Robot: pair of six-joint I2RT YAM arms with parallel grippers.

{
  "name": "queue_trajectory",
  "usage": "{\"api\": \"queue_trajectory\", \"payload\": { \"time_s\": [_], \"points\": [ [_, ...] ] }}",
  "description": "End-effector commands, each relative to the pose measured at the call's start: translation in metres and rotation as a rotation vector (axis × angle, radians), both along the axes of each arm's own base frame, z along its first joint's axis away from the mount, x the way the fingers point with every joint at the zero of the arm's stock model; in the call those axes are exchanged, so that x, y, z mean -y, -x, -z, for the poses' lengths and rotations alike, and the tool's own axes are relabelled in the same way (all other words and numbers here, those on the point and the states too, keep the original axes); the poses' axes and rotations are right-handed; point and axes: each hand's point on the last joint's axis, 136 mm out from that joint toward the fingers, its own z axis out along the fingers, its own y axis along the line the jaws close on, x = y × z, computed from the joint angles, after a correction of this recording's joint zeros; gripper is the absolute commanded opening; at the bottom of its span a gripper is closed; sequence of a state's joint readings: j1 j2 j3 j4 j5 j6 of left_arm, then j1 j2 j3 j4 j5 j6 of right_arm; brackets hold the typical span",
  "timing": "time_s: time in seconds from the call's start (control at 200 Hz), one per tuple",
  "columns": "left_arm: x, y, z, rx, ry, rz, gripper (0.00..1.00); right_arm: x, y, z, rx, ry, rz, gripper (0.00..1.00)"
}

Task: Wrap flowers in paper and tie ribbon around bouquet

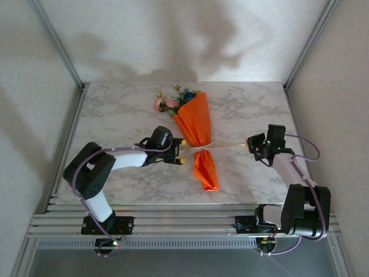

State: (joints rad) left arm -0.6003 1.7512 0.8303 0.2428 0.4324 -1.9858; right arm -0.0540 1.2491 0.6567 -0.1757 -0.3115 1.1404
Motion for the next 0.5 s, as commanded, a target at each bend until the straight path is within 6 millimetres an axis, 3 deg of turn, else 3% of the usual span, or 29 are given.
{"api": "queue_trajectory", "payload": {
  "time_s": [0.0, 0.09, 0.185, 0.21, 0.285, 0.496],
  "points": [
    [-0.004, -0.025, 0.003, 0.021, 0.015, -0.101, 0.58, -0.002, -0.006, -0.008, 0.024, 0.001, -0.002, 0.0],
    [-0.005, -0.032, 0.01, 0.026, -0.003, -0.11, 0.54, -0.003, -0.006, -0.008, 0.024, 0.004, -0.005, 0.0],
    [-0.003, -0.04, 0.009, 0.05, -0.012, -0.109, 0.42, -0.004, -0.005, -0.006, 0.017, 0.006, -0.006, 0.0],
    [-0.004, -0.042, 0.01, 0.054, -0.018, -0.109, 0.35, -0.003, -0.005, -0.006, 0.017, 0.005, -0.004, 0.0],
    [-0.008, -0.044, 0.008, 0.073, -0.033, -0.116, 0.0, -0.002, -0.004, -0.006, 0.019, 0.008, 0.001, 0.0],
    [-0.041, -0.041, 0.0, 0.11, -0.096, -0.124, 0.0, 0.004, -0.004, -0.008, 0.018, 0.047, 0.008, 0.0]
  ]
}}
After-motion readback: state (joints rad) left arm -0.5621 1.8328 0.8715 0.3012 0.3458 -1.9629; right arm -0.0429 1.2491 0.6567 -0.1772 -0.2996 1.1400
